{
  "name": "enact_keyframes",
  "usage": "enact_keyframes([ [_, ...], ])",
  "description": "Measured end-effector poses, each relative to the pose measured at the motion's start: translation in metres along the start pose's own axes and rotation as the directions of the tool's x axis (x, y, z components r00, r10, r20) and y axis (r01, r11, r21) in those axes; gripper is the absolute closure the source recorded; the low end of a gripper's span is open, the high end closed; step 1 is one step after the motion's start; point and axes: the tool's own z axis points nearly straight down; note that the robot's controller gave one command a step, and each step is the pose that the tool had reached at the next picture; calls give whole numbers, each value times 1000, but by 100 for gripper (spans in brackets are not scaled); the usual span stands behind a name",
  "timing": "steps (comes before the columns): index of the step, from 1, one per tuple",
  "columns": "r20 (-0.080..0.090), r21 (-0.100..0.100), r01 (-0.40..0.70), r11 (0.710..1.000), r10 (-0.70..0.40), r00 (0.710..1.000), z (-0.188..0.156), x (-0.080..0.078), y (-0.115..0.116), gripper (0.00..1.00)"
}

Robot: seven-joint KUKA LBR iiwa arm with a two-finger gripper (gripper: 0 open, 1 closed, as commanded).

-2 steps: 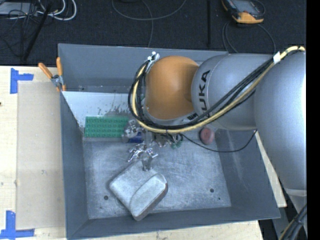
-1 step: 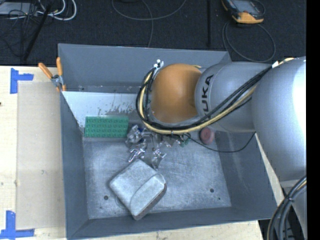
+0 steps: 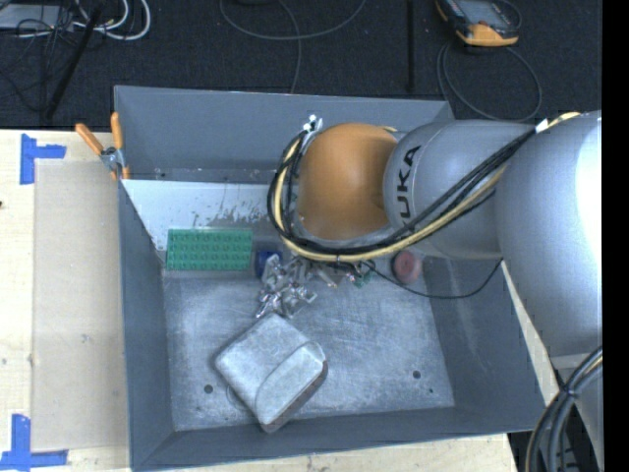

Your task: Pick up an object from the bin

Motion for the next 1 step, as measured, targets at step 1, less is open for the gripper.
enact_keyframes([
  [1,3,3,85,996,-85,996,-139,-5,9,100],
])
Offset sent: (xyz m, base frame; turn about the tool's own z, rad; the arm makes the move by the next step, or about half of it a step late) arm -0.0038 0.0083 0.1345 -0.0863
